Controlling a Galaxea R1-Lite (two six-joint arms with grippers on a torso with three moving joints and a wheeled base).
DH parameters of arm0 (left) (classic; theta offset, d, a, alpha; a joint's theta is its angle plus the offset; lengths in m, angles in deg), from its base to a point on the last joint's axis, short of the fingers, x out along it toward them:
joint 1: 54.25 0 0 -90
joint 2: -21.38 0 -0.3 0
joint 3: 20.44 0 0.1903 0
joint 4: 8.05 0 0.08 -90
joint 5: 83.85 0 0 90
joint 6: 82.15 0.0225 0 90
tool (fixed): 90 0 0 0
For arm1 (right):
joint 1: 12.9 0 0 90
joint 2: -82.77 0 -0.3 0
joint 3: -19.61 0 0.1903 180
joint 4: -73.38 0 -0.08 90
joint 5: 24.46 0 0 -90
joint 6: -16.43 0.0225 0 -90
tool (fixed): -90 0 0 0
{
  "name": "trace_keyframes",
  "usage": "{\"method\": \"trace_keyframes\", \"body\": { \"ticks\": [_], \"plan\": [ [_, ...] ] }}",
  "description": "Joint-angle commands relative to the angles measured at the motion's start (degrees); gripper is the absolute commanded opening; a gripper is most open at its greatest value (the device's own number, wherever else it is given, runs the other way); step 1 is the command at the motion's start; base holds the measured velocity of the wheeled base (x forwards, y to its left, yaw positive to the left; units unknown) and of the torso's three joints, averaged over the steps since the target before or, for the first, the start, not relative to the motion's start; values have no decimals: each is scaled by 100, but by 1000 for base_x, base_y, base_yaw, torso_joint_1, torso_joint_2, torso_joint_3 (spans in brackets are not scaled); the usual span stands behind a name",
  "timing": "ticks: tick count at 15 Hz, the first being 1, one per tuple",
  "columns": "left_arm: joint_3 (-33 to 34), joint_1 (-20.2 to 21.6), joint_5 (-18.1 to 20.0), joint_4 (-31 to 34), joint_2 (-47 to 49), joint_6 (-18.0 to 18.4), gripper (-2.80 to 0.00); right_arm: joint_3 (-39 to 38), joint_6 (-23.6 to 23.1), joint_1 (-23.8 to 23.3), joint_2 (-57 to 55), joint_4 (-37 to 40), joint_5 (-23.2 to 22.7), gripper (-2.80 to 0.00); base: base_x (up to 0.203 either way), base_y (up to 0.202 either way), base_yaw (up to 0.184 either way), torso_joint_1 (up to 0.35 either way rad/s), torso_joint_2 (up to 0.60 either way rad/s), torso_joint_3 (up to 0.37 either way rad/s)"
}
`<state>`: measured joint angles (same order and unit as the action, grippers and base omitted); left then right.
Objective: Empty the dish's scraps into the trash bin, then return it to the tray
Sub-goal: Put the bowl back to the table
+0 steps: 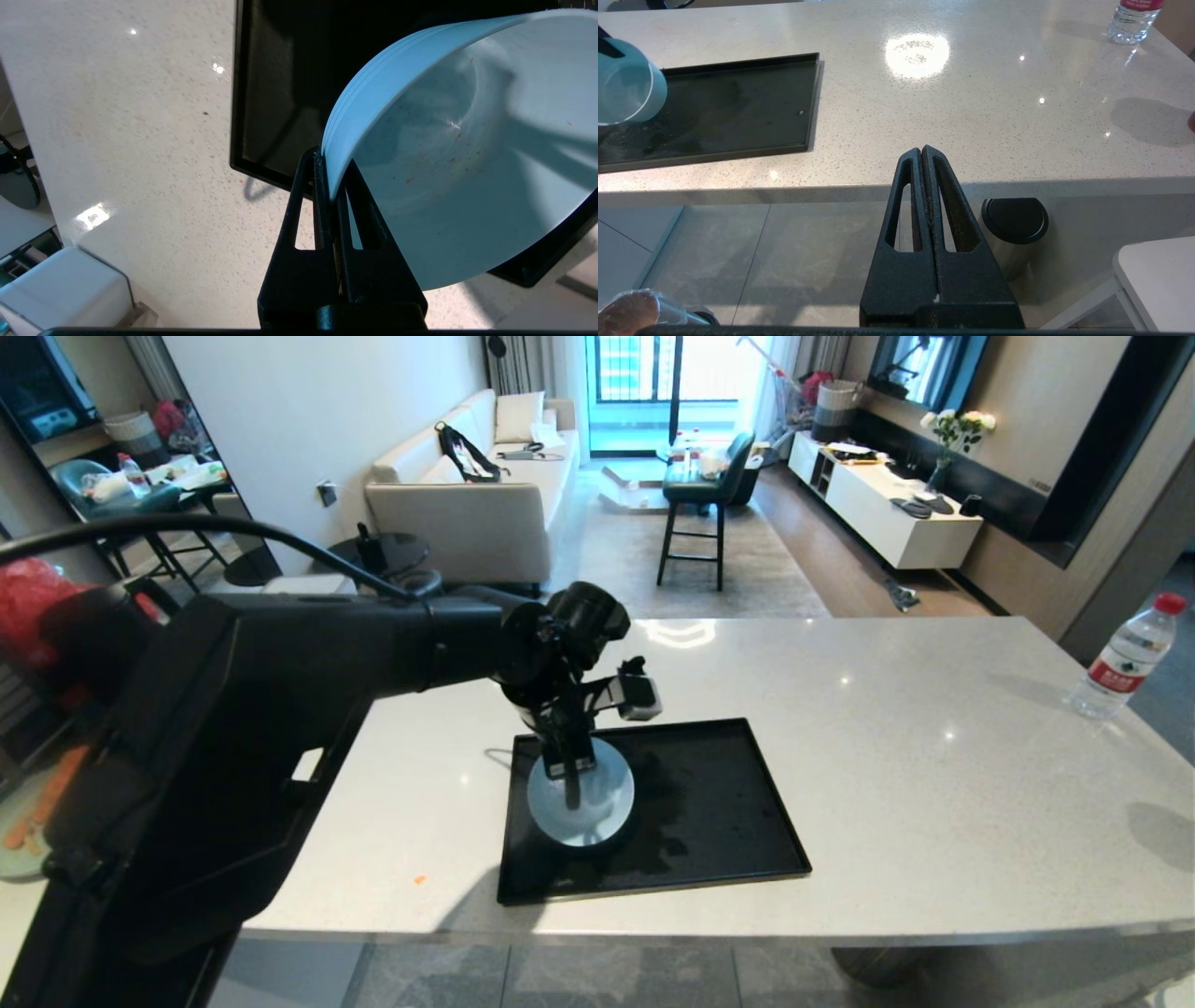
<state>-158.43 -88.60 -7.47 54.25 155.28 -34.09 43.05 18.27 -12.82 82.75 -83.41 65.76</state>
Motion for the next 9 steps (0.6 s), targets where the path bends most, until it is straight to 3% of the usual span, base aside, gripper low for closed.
{"method": "trace_keyframes", "body": {
  "ticks": [1,9],
  "plan": [
    [2,-2,-1,133,13,93,-280,1,0,1,2,-2,4,-280,0,0,0,0,0,0],
    [-1,-236,46,135,68,708,-280,1,5,1,2,-2,-4,-280,0,0,0,0,0,0]
  ]
}}
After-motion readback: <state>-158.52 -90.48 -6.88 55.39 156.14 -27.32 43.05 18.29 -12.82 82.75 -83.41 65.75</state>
